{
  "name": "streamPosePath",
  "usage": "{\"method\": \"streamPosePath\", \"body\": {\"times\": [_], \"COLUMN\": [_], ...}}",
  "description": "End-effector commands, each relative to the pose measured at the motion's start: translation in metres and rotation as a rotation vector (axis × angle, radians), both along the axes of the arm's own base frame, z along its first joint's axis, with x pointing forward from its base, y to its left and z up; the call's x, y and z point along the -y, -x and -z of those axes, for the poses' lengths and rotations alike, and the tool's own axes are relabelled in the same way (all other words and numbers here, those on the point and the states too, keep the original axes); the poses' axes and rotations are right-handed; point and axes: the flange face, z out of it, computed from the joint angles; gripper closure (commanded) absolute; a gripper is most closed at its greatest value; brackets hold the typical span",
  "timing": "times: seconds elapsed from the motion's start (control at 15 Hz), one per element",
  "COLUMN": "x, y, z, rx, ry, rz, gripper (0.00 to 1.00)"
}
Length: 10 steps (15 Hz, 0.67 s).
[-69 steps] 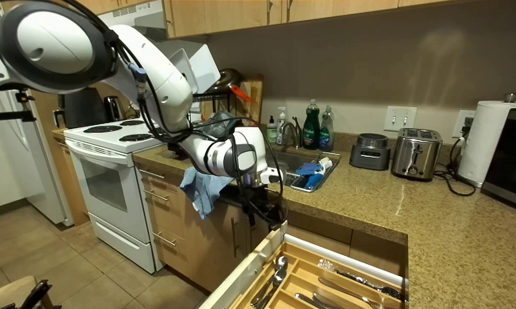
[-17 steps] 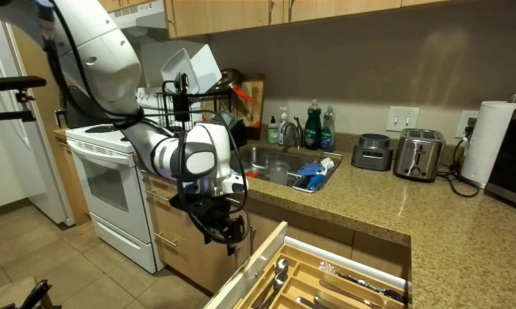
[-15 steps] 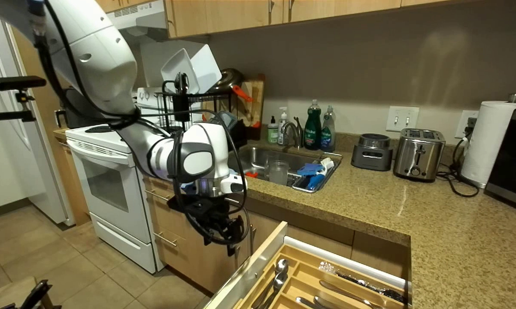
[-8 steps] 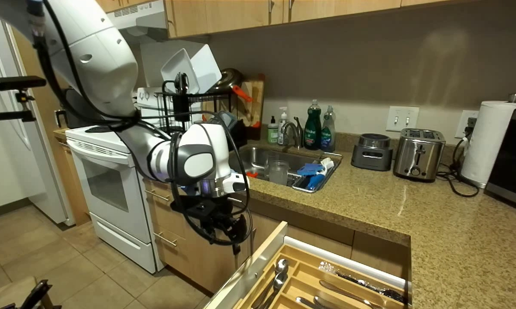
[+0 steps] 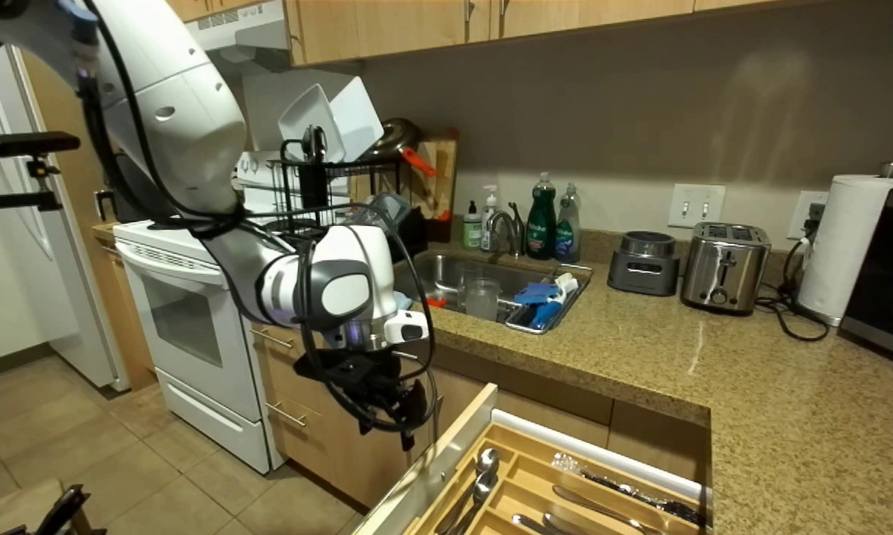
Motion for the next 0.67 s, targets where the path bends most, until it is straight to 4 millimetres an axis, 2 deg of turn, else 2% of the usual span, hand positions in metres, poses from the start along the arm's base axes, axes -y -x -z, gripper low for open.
{"method": "streamPosePath", "body": {"times": [0.0,0.6], "x": [0.005,0.018], "y": [0.0,0.005], "z": [0.012,0.026], "rx": [0.012,0.035], "ry": [0.051,0.135], "rz": [-0.001,0.031], "gripper": [0.0,0.0]}}
